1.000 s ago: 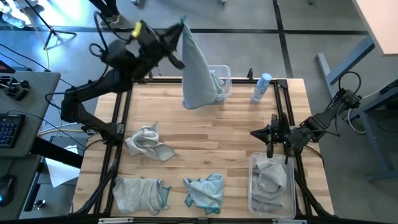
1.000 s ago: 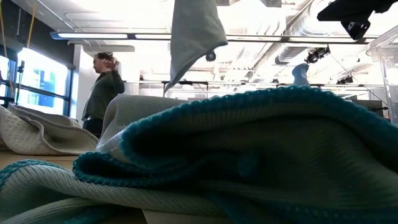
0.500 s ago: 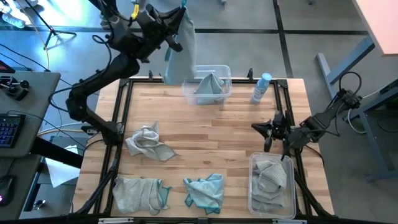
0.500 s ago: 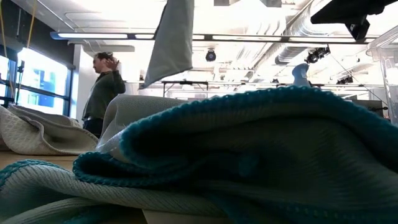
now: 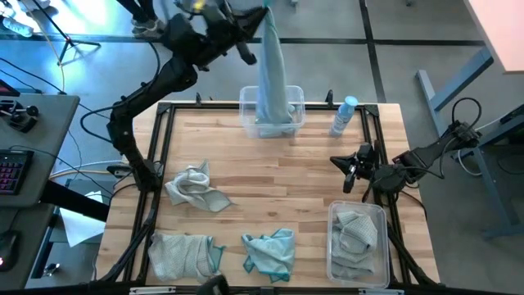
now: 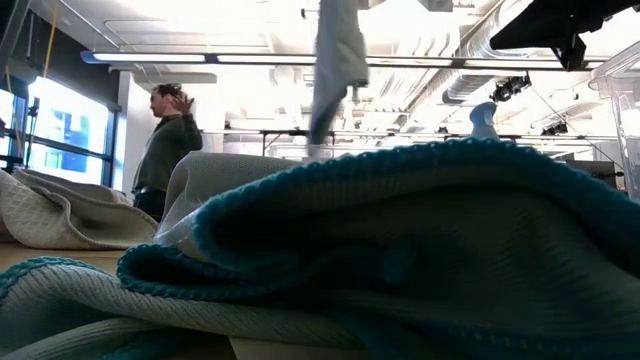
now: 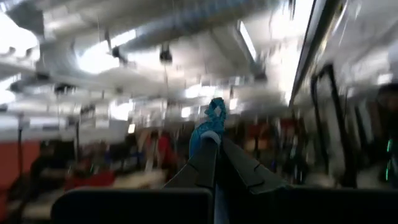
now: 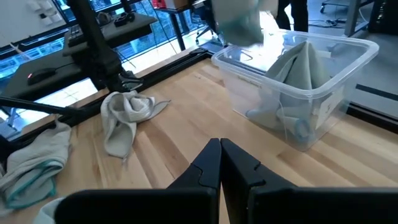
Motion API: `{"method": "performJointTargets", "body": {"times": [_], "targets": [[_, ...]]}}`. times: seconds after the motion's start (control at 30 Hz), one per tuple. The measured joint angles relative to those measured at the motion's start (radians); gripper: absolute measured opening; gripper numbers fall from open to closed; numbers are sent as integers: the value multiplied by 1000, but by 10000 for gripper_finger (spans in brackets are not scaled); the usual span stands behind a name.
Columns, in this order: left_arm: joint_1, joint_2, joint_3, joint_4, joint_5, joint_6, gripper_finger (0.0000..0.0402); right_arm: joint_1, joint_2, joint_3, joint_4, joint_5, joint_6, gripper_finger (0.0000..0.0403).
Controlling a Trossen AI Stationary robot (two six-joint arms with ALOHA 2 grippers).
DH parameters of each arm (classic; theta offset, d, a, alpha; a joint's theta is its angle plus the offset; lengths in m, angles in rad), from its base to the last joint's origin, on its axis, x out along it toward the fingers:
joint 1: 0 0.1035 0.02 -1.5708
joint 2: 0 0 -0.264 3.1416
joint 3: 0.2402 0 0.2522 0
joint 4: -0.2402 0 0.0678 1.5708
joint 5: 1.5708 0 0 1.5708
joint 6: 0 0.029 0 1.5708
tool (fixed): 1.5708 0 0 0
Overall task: Sort microfiber towel by color & place in baskets
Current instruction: Put the blue microfiber towel into the top transparent bin
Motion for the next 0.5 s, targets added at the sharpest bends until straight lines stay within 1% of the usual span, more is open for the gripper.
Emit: {"method": "performJointTargets", "body": {"times": [0.07, 0.1, 0.2, 0.27, 0.33, 0.4, 0.5], "targets": [[0, 0, 0, -130, -31, 49, 0, -3, 0, 0, 0, -1, 0, 0], [0, 0, 0, -200, -70, 73, 0, -5, 0, 0, 0, -2, 1, 0], [0, -1, 0, -394, -232, 129, 0, -5, 1, 0, 0, -8, 4, 0], [-1, -1, -1, -480, -343, 149, 0, -5, 1, 0, 0, -22, 6, 0], [-1, -1, -1, -527, -447, 151, 0, -5, 1, 0, 0, -30, 6, 0], [-1, -1, -1, -540, -530, 152, 0, -5, 1, 0, 0, -42, 5, 0], [-1, -1, -1, -531, -628, 155, 0, -5, 1, 0, -1, -45, 1, 0]]}}
